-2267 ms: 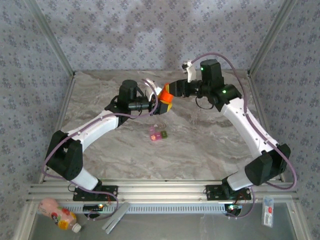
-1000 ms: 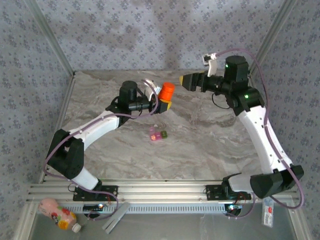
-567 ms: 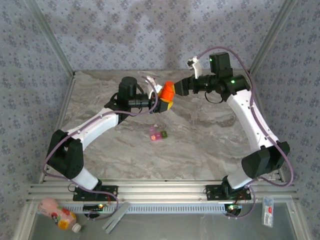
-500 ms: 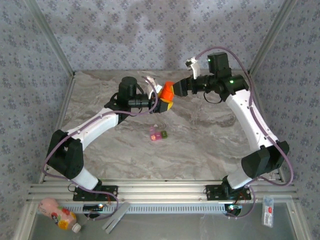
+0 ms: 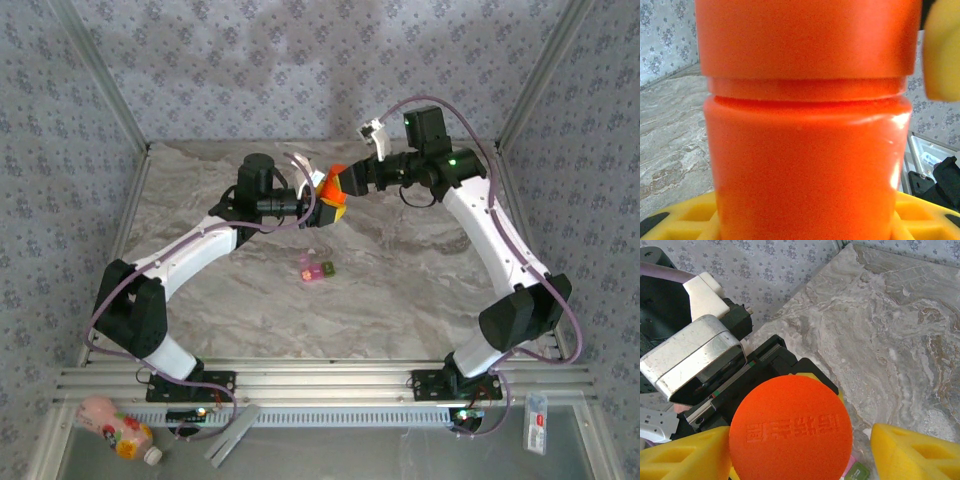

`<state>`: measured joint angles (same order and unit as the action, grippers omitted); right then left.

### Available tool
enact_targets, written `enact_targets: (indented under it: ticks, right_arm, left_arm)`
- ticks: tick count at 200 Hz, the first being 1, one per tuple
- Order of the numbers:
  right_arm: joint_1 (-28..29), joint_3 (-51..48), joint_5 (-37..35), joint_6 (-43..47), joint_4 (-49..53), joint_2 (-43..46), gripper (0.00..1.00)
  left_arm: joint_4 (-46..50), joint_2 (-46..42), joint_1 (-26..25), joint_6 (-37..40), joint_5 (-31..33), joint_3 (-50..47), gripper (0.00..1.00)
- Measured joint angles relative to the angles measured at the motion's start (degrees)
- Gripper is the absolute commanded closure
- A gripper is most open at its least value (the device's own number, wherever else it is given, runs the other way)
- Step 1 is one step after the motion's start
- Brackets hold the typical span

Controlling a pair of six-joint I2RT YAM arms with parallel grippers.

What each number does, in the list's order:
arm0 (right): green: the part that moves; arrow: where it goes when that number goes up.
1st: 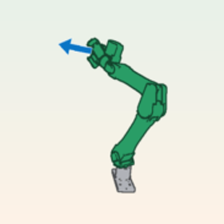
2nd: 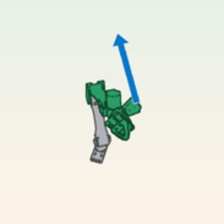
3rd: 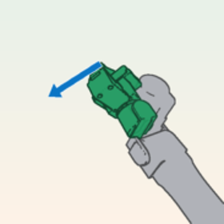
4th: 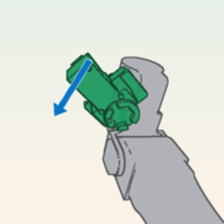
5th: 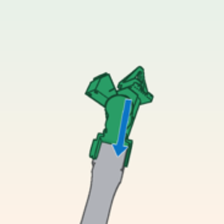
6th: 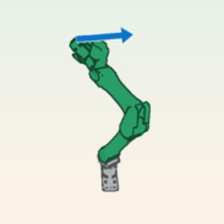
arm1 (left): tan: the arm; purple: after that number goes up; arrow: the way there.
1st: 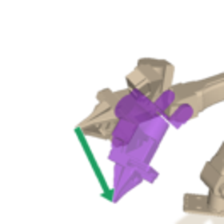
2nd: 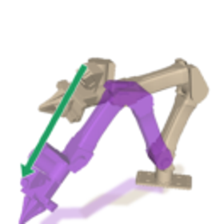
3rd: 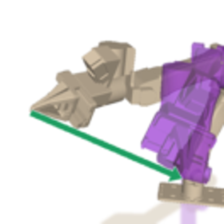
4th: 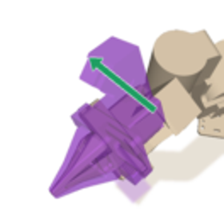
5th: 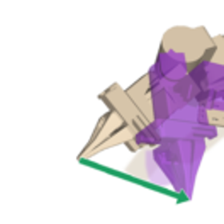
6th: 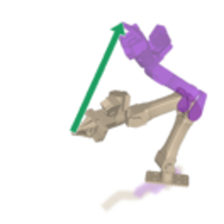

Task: Sort the pills into containers

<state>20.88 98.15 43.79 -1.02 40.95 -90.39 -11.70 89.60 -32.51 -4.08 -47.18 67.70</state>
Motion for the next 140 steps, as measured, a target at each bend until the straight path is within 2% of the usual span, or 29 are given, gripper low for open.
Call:
enact_targets:
  ticks: [56, 117, 140]
  right_arm:
    - [-0.6, 0.0, 0.9, -1.6, -1.7, 0.0, 0.29]
    - [-0.8, 0.0, 2.3, -3.0, -2.4, 0.1, 0.47]
    - [-0.7, 0.0, 2.3, -3.2, -2.4, 0.3, 0.49]
  left_arm:
    - [0.0, 0.0, 0.0, 0.0, 0.0, 0.0, 1.00]
    - [0.0, 0.0, 0.0, 0.0, 0.0, 0.0, 1.00]
    - [0.1, 0.0, 0.0, 0.0, 0.2, 0.0, 1.00]
